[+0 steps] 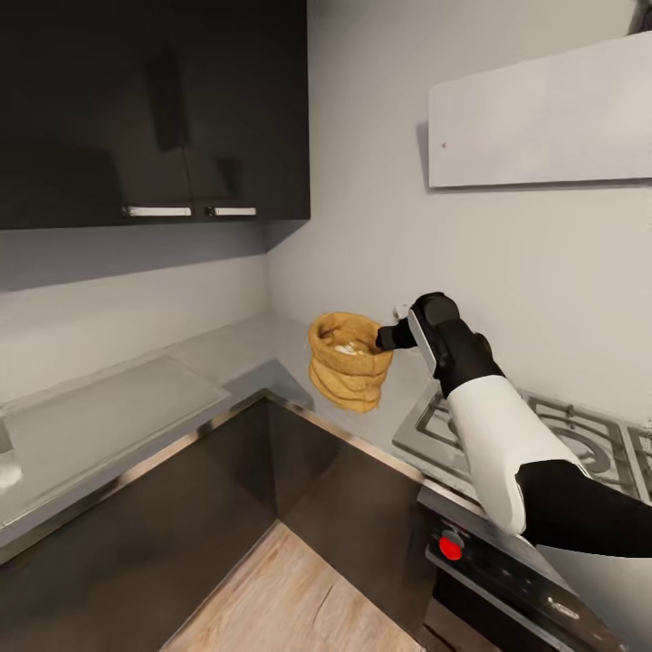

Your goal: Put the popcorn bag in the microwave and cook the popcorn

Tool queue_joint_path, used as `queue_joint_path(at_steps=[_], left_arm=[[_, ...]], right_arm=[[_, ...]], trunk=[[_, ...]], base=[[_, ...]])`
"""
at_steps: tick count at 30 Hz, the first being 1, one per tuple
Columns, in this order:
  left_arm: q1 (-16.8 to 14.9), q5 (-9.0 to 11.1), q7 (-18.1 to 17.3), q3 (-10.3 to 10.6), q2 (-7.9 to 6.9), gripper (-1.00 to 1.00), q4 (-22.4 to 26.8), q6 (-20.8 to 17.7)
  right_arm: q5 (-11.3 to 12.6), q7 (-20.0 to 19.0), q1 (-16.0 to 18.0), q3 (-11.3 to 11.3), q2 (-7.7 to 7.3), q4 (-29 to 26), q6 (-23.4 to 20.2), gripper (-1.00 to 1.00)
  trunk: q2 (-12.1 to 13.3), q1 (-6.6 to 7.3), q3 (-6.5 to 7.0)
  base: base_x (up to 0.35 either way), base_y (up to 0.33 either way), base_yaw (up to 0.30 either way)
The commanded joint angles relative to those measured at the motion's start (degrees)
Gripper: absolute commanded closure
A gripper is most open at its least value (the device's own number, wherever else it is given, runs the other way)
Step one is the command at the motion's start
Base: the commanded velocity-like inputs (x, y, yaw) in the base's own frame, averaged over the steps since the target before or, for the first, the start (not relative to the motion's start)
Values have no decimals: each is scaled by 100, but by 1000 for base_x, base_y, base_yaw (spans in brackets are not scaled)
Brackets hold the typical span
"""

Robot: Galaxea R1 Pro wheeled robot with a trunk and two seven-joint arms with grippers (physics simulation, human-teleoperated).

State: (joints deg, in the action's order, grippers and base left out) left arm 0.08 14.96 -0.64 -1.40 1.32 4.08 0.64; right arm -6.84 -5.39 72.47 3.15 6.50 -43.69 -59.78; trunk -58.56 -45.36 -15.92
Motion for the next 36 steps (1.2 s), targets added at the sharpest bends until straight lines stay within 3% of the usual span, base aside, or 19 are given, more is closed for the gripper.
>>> queue_joint_path(at_steps=[1,36], left_arm=[[1,25,-7,-11,0,-100,6,7],[1,25,-9,-18,-1,-100,5,7]], right_arm=[[-63,-58,4,1,0,-59,-22,100],[-72,-51,4,2,-68,-181,-22,100]], trunk=[[-5,3,-7],[-5,3,-7]], base=[[-346,0,0],[-346,0,0]])
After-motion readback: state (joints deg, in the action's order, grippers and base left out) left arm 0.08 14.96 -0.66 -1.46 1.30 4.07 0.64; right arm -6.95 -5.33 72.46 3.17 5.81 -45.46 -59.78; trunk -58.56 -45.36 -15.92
